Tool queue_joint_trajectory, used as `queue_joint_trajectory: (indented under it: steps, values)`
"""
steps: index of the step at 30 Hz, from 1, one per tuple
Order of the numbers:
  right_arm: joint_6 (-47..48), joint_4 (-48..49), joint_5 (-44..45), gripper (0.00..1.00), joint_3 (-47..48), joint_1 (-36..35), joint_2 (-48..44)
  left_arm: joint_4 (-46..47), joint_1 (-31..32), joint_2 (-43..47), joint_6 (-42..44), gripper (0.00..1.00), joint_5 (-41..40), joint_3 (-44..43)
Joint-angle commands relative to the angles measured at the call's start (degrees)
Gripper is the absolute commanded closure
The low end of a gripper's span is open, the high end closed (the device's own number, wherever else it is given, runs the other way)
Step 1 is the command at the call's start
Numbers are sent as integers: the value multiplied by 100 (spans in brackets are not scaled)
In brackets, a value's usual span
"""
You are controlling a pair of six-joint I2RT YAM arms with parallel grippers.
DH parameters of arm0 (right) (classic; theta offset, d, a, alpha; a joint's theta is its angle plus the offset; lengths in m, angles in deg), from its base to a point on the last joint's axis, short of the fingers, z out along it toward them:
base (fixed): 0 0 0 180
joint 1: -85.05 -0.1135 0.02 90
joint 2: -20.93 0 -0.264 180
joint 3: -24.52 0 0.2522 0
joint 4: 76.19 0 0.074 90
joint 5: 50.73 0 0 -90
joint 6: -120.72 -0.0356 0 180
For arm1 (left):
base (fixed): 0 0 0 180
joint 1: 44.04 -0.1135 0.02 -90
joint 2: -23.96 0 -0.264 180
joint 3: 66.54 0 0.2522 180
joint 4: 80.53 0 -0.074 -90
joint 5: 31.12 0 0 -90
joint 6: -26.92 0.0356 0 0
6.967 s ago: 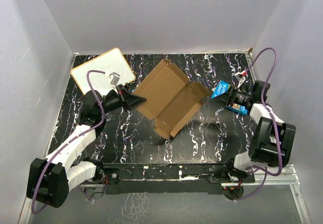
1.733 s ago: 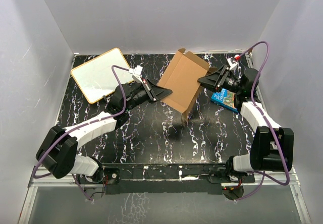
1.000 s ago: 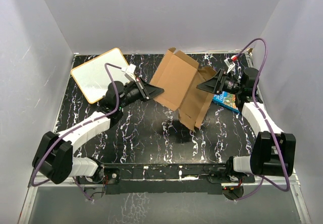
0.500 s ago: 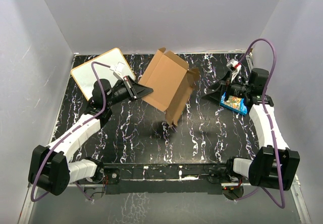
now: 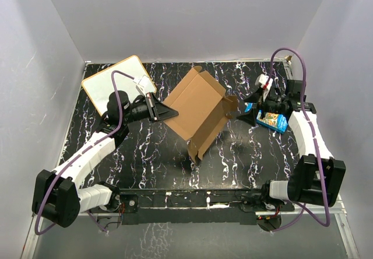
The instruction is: Fold the paper box
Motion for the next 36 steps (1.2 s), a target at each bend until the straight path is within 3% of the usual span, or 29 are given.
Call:
queue_joint_trajectory:
  steps: [1, 12, 26, 36]
  values:
    - [1145, -20, -644, 1, -140, 6, -122, 172, -31, 132, 124, 100, 418, -236]
    - [1230, -266, -282, 2, 212, -24, 410, 337, -31, 142, 105, 100, 570, -151]
    - [1096, -159, -96, 20, 536, -83, 693, 520, -29, 162, 5, 100, 706, -64]
    - [1245, -172, -85, 41, 424, -126, 526, 713, -29, 154, -85, 100, 736, 4]
